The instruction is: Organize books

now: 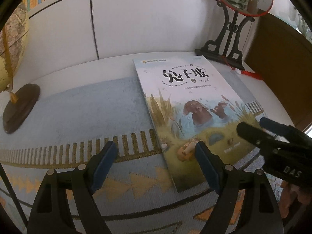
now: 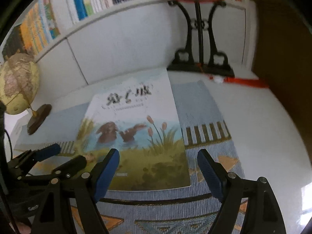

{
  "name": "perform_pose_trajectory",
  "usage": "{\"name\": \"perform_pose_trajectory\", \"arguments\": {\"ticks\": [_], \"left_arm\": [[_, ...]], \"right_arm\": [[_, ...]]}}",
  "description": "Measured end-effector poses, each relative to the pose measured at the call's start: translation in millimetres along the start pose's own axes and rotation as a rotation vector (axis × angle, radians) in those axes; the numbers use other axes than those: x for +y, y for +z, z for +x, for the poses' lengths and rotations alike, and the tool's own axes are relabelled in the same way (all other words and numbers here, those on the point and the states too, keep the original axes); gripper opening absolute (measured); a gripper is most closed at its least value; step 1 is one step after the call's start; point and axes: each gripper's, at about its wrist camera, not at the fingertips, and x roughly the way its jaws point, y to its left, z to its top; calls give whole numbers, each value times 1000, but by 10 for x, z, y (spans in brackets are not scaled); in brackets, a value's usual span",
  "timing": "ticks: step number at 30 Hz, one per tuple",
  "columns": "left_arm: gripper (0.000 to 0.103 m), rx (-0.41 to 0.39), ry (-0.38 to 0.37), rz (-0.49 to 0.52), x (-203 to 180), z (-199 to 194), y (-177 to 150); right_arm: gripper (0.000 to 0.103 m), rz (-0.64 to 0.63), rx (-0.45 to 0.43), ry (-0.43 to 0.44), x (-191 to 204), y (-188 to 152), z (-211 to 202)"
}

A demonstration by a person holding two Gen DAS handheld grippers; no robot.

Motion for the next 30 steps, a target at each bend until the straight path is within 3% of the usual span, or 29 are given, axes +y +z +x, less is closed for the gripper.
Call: {"name": "perform_pose_trajectory", "arguments": {"ticks": [5, 18, 26, 30], "left_arm": [[82, 1, -19, 38, -101, 28, 8], [85, -4, -17, 94, -287, 24, 3], [85, -6, 11, 89, -206, -85, -58], [85, 17, -11, 85, -37, -255, -191]], "right_arm": [[87, -12, -5, 97, 28, 11, 17], [89, -54, 3, 190, 188, -25, 48], [89, -46, 11, 249, 267, -144, -25], [90, -63, 56, 306, 367, -268, -114]]}}
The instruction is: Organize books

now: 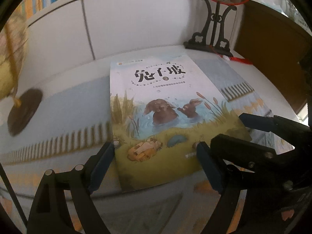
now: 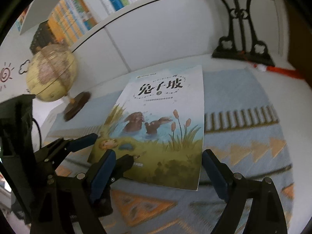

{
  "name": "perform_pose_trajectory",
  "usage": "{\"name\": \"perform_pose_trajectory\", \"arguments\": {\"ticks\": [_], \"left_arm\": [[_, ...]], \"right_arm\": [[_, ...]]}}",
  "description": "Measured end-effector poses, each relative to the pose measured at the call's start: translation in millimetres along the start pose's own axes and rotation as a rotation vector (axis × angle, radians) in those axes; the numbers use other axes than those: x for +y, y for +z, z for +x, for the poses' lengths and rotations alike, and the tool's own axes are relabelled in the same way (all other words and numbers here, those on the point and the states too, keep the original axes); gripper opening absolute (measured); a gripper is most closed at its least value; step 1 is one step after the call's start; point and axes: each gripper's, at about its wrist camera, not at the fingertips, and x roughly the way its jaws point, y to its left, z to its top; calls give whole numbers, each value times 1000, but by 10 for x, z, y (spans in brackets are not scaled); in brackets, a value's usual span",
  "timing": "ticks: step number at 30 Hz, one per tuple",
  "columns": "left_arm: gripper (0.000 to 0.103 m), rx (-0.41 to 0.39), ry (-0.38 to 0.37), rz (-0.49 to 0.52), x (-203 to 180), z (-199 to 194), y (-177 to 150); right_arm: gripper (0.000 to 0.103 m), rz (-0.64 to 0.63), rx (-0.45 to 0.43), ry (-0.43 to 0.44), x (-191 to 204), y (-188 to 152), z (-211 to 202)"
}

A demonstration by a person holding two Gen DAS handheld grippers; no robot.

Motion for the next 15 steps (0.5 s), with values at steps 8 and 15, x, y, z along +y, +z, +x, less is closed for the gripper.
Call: {"name": "perform_pose_trajectory", "arguments": {"ticks": [8, 15], "left_arm": [[84, 40, 28, 24, 207, -691, -777], [84, 4, 23, -66, 739, -1095, -1043]], "right_arm": [[90, -60, 148, 153, 612, -658, -350], [87, -136, 155, 90, 872, -914, -427]]}}
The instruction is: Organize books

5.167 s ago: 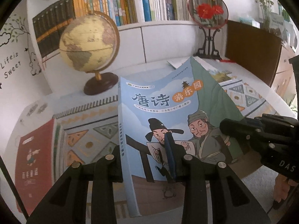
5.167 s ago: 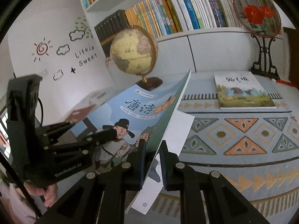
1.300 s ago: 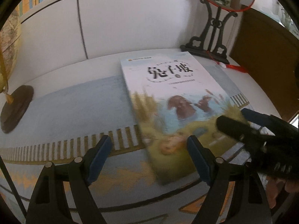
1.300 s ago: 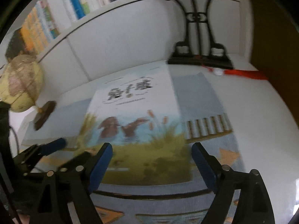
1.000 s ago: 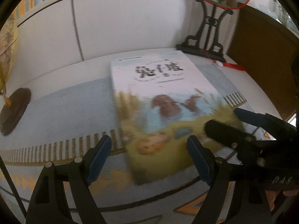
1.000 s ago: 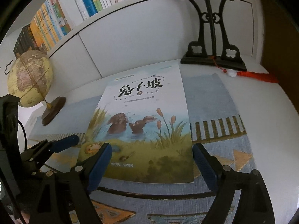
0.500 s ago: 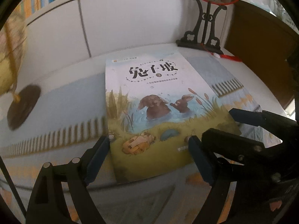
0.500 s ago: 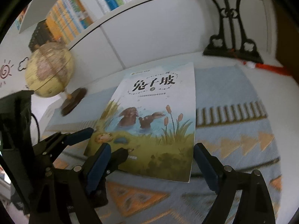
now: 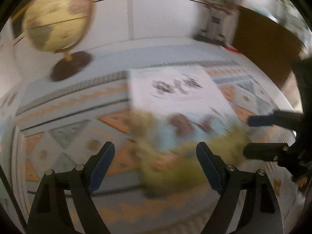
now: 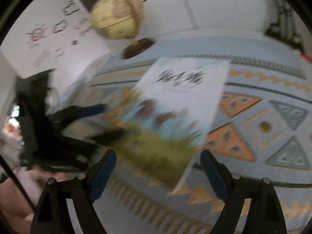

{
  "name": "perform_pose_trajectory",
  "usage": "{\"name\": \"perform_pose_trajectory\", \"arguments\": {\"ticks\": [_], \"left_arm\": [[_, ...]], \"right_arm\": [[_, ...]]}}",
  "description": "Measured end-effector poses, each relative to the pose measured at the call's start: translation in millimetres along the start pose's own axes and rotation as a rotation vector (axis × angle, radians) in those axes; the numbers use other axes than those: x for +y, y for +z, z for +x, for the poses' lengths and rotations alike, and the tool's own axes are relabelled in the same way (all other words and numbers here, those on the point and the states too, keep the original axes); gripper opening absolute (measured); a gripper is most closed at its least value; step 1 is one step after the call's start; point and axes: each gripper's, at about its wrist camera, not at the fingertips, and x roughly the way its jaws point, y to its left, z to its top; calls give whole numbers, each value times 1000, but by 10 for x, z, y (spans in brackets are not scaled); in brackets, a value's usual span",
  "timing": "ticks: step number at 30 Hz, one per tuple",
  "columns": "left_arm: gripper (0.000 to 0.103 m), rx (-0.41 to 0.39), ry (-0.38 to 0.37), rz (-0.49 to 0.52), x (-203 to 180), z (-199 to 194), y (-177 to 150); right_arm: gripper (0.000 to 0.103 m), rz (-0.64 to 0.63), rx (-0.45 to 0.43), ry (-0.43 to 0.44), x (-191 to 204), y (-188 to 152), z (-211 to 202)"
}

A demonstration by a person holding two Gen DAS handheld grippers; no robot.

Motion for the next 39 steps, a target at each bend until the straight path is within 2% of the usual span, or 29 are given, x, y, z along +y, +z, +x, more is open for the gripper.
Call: {"name": "perform_pose_trajectory", "arguments": {"ticks": [1, 3, 4, 5, 7, 8, 10, 11, 13, 15, 16, 18, 19, 20, 21, 24, 25, 26, 27, 28, 30, 31, 32, 34, 39], "left_arm": [[83, 17, 2, -45, 111, 52, 44], [83, 43, -40, -112, 259, 143, 71], [83, 42, -54, -117, 259, 182, 79], [83, 45, -63, -106, 245, 222, 70], [83, 32, -22, -34, 125, 275, 51], [84, 28, -13, -3, 49, 288, 40], [84, 29, -97, 42, -66, 291, 37], [87, 22, -123, 49, -109, 308, 35], [86, -8, -95, 48, -144, 328, -2], [86, 2, -61, 50, -136, 359, 7], [86, -2, -70, 28, -81, 371, 20], [86, -1, -65, 21, -61, 370, 19], [86, -4, -68, 21, -60, 378, 20], [86, -5, -70, 17, -89, 366, 19], [86, -6, -72, 14, -93, 348, 13], [86, -7, -72, 13, -66, 321, -3], [86, -7, -74, 13, -64, 322, -2], [86, -9, -78, 10, -55, 314, -7], [86, -12, -88, 4, -39, 307, -9], [86, -20, -114, -17, 1, 286, -8], [86, -29, -191, -79, 157, 270, 3], [87, -31, -239, -120, 249, 269, 13], [89, -36, -279, -154, 315, 275, 13], [89, -23, -358, -231, 461, 299, 19], [89, -7, -469, -328, 643, 339, 1]], "right_arm": [[87, 32, -11, -9, -40, 35, 41], [87, 80, -51, -16, -79, 67, 79], [87, 87, -56, -15, -84, 86, 99], [87, 86, -59, -17, -76, 109, 122], [89, 82, -69, -30, -52, 142, 147], [91, 93, -68, 2, -50, 158, 171], [96, 127, -90, 34, -33, 207, 237], [97, 137, -96, 57, -35, 210, 240], [98, 162, -129, 87, -45, 172, 232], [96, 206, -161, 170, -97, 114, 196], [91, 246, -193, 243, -157, 55, 153], [73, 251, -226, 326, -197, 44, 44], [56, 240, -254, 393, -190, 54, -25], [50, 234, -249, 443, -177, 60, -37], [50, 221, -232, 457, -135, 65, -14], [50, 180, -158, 341, -18, 53, 174], [43, 187, -122, 297, -2, 25, 280], [24, 201, -101, 276, -16, 13, 341], [13, 221, -84, 253, -37, 7, 397], [11, 257, -88, 274, -86, 1, 403], [9, 369, -104, 413, -235, -33, 405], [7, 457, -119, 572, -347, -61, 414], [7, 503, -127, 656, -398, -76, 413], [7, 511, -151, 756, -423, -73, 367], [7, 525, -172, 882, -389, -87, 309]]}}
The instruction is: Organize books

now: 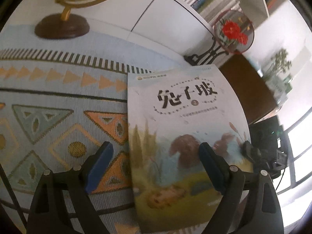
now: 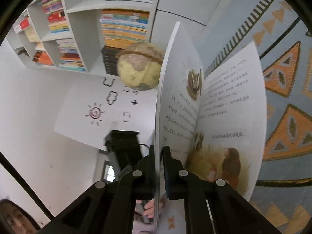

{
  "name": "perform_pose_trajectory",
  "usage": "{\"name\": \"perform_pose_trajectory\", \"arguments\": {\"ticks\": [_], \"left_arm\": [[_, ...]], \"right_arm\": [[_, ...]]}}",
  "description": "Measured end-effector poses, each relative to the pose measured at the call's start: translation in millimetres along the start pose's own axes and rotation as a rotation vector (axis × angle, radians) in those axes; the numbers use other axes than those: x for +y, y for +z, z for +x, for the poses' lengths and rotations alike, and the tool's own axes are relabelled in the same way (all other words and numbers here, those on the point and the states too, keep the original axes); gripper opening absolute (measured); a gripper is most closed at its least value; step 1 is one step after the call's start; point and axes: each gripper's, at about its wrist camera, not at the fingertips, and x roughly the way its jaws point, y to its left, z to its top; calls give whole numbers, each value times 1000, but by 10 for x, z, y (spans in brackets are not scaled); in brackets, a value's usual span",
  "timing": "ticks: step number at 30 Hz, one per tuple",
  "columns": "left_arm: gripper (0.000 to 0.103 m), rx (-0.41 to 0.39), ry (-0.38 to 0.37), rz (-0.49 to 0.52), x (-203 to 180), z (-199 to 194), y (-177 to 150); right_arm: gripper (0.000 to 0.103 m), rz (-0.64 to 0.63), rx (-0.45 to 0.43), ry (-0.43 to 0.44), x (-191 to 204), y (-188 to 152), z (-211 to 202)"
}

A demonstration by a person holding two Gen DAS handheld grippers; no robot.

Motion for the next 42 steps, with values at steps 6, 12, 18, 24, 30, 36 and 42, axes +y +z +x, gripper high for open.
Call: {"name": "perform_pose_trajectory", "arguments": {"ticks": [6, 12, 18, 24, 30, 36, 42], "left_arm": [[85, 28, -144, -113, 140, -27, -45], [36, 14, 19, -64, 73, -14, -86], [36, -4, -11, -35, 1, -120, -87], [34, -18, 96, 97, -254, -102, -137], [30, -34, 303, 275, -482, -30, -199], [30, -97, 434, 374, -679, -193, -202], [30, -152, 466, 403, -818, -543, -167]], "right_arm": [[8, 62, -4, 117, -47, 1, -47], [9, 2, 15, -93, -13, -34, -62], [9, -154, 27, -513, 94, -81, 55], [8, -227, 38, -615, 167, -119, 138], [8, -368, 43, -736, 330, -211, 241], [9, -479, 35, -712, 489, -365, 279], [9, -575, -13, -679, 803, -493, 287]]}}
